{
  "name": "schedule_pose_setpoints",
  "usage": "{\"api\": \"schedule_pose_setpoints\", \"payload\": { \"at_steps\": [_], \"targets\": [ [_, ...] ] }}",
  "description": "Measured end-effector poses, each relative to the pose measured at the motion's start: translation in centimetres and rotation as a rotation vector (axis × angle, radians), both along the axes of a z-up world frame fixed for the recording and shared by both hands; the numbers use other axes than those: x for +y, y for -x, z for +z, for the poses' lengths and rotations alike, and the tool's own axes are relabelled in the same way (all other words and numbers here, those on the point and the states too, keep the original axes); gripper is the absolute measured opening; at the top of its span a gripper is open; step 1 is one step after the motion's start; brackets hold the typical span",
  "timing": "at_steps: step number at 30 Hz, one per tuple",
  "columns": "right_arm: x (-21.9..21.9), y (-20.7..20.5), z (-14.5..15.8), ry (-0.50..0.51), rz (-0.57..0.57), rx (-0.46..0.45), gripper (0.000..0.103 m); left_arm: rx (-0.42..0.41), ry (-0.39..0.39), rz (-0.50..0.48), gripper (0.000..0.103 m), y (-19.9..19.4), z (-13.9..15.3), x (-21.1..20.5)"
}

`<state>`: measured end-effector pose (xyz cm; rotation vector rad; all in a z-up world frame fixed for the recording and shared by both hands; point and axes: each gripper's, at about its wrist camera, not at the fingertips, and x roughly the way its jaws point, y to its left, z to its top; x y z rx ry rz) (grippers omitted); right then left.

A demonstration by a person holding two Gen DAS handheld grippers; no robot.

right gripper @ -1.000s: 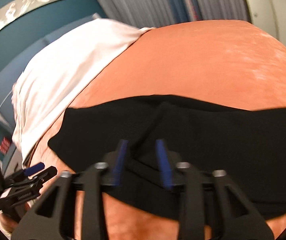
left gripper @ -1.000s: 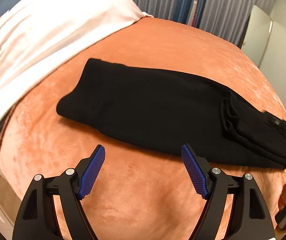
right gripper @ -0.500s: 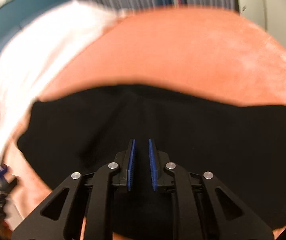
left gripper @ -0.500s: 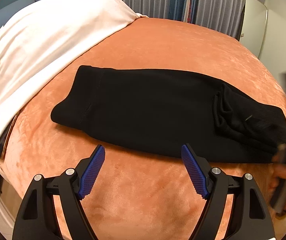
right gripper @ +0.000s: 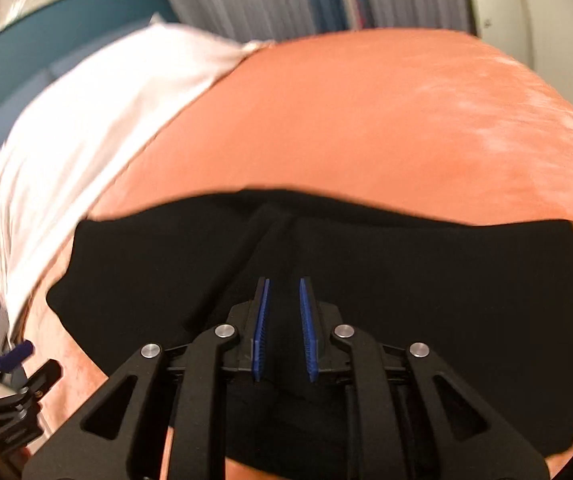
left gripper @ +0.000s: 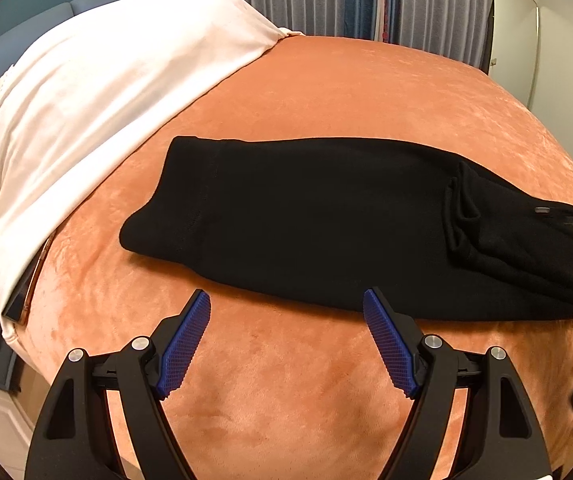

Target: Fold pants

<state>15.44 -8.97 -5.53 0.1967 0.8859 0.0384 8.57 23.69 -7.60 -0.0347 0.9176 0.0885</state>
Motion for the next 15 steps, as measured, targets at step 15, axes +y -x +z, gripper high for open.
{"api": "schedule_pose_setpoints", "payload": {
  "at_steps": [15],
  "targets": [
    [-12.2, 5.4, -2.3, 0.147, -0.18, 0.067, 0.016, 0.093, 0.032, -0.113, 0.085, -12.1, -4.9, -11.8]
  ]
}}
